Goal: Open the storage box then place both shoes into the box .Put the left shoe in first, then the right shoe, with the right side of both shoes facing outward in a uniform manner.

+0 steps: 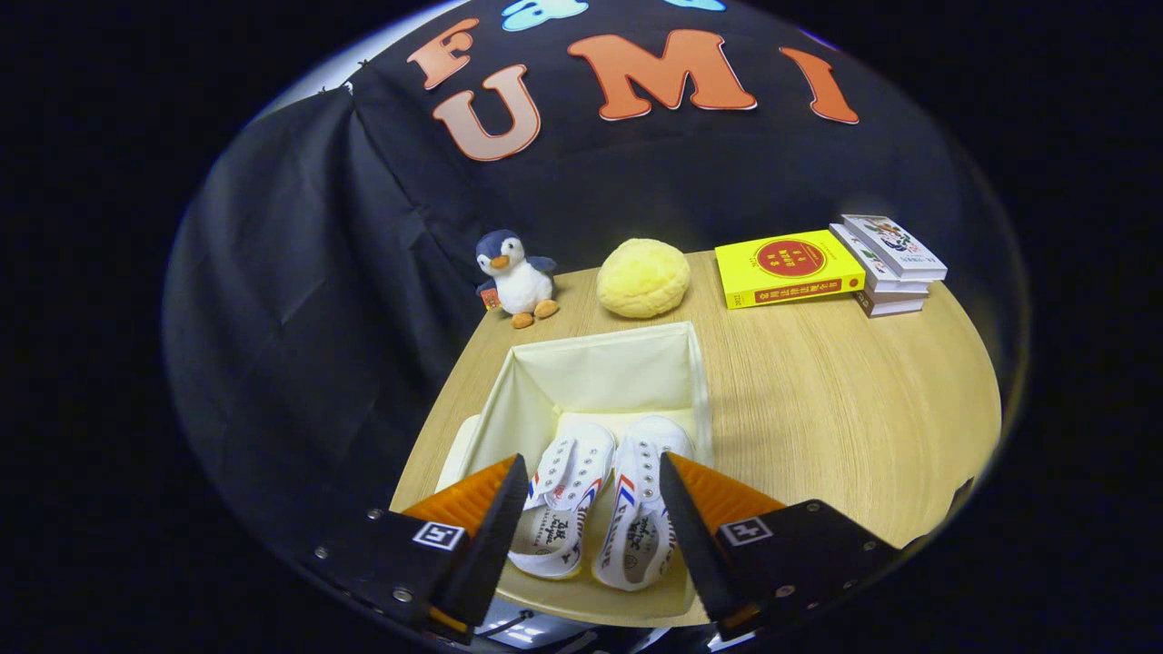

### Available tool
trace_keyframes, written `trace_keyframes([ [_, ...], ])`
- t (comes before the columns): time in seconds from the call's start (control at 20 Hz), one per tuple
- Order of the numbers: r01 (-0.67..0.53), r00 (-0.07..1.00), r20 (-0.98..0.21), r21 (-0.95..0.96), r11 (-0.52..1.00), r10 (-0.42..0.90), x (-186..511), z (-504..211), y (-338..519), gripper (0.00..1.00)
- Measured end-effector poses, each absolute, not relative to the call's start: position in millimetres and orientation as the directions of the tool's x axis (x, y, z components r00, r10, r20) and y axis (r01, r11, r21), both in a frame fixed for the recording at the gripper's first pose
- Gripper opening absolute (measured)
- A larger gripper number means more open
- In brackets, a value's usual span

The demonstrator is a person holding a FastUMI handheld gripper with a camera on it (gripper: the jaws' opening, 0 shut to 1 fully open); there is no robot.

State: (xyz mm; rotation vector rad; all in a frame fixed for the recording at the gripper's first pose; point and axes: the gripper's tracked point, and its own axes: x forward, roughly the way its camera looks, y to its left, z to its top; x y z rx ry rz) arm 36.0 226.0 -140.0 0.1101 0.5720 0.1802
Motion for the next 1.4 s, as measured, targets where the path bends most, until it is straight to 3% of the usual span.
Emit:
trace_keyframes([
  [0.05, -0.125, 0.83, -0.523, 0.163, 0.979, 0.193, 34.4, -136.2, 217.3, 0.96],
  [0.1, -0.114, 0.839, -0.511, 0.175, 0.978, 0.189, 33.8, -132.5, 210.3, 0.99],
  [0.7, 0.105, 0.953, -0.288, 0.024, 0.994, -0.094, 12.7, -32.1, 48.5, 0.99],
  [1.1, 0.246, 0.964, -0.081, -0.078, 0.966, -0.252, -14.6, 39.1, -38.6, 0.98],
  [1.4, 0.292, 0.955, -0.011, -0.122, 0.949, -0.295, -28.5, 59.8, -78.8, 0.99],
])
